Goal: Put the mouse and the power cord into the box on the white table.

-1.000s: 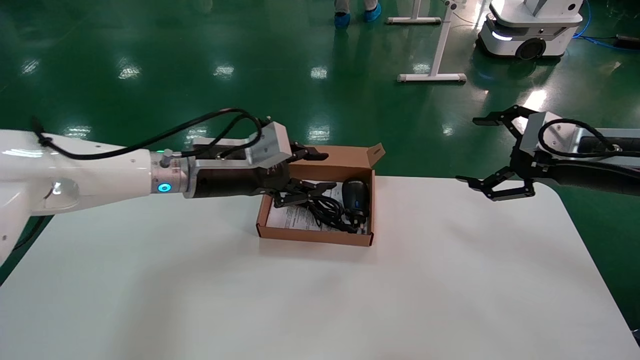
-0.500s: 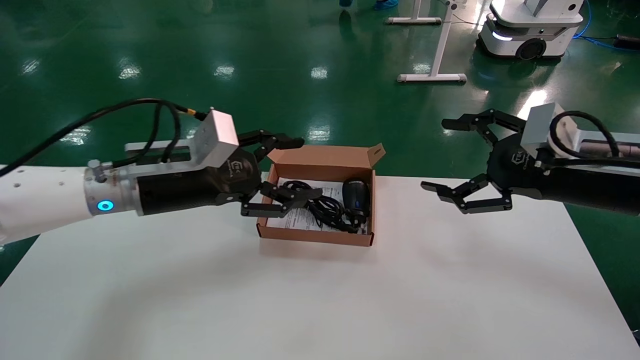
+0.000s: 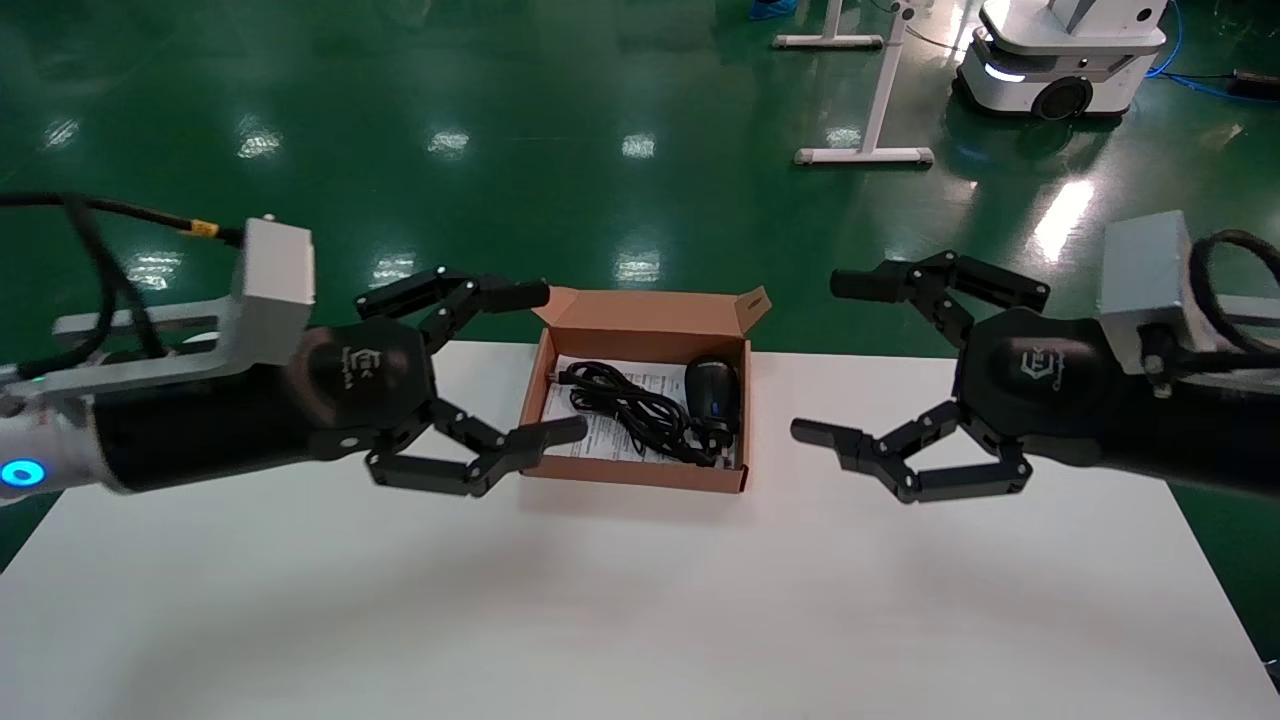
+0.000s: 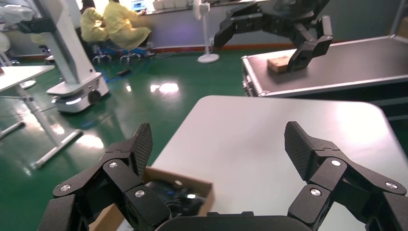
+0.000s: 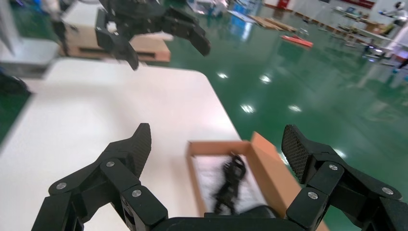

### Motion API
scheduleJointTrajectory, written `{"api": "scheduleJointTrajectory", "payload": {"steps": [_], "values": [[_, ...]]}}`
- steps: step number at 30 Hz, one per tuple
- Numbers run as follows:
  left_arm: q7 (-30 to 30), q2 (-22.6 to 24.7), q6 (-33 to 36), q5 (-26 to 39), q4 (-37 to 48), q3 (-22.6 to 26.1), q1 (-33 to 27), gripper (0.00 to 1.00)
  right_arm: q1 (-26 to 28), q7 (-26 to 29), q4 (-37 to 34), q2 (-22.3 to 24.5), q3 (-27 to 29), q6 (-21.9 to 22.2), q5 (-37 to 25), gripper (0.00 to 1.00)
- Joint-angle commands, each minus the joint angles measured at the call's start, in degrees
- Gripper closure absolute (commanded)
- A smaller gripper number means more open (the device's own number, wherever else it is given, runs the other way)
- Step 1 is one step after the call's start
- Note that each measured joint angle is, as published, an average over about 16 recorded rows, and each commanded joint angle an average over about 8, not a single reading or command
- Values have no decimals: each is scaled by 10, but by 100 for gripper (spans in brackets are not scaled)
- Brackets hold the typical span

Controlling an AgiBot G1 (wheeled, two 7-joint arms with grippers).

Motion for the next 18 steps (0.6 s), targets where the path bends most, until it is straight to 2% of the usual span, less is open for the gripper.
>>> {"api": "scheduleJointTrajectory", "payload": {"steps": [1,11,18], "values": [[-14,-14,7,-12,-21,-10,13,0,-15,21,24,5,11,-4,10,0],[-82,-84,44,-74,-125,-60,75,0,-87,124,140,29,66,-25,58,0],[-107,-113,60,-101,-169,-81,101,0,-113,157,184,36,84,-31,74,0]]}}
